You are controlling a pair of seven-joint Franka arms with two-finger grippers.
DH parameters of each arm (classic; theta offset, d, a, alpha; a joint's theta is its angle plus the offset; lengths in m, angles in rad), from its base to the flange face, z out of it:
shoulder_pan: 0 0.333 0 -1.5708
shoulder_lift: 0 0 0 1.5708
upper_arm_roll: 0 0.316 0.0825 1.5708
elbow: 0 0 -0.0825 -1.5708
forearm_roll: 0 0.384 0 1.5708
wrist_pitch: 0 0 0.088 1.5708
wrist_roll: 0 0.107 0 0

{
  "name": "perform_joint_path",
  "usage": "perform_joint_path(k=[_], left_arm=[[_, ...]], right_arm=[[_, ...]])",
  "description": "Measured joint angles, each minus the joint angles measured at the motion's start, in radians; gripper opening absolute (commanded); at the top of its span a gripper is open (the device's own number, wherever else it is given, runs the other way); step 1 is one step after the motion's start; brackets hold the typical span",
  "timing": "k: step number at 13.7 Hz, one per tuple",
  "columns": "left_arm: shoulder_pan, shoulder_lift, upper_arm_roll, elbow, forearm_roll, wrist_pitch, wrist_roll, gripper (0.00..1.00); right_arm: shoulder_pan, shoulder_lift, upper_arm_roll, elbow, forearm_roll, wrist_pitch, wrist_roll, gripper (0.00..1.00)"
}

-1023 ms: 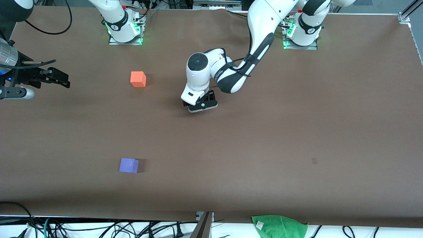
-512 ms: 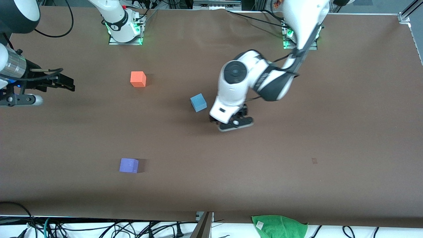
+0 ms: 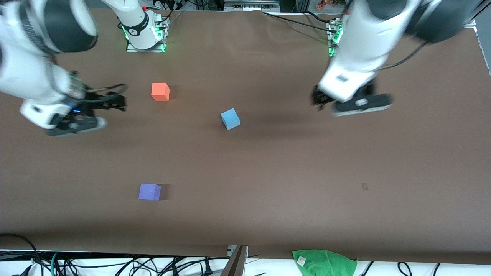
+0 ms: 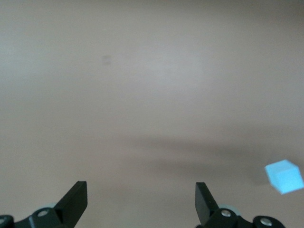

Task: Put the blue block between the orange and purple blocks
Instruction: 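Withdraw the left gripper while the right gripper reaches toward the block, then lower the open right gripper over the light-blue block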

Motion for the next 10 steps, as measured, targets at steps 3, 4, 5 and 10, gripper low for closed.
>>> perform_joint_path(k=[3, 4, 5, 10], left_arm=[[0.181, -0.092, 0.006, -0.012, -0.088, -0.101, 0.2, 1.0], [0.225, -0.112, 0.014, -0.026, -0.102, -0.111, 0.249, 1.0], [0.243, -0.131, 0.04, -0.053, -0.108, -0.114, 0.282, 1.0], [0.235, -0.182, 0.196, -0.304, -0.113, 0.087, 0.406, 1.0]], right_arm=[[0.102, 0.06, 0.002, -0.001, 0.0, 0.048, 0.031, 1.0], [0.132, 0.08, 0.002, -0.001, 0.0, 0.066, 0.05, 1.0], [0.165, 0.099, 0.003, -0.001, 0.0, 0.08, 0.076, 1.0], [0.349, 0.215, 0.003, -0.005, 0.0, 0.18, 0.18, 1.0]])
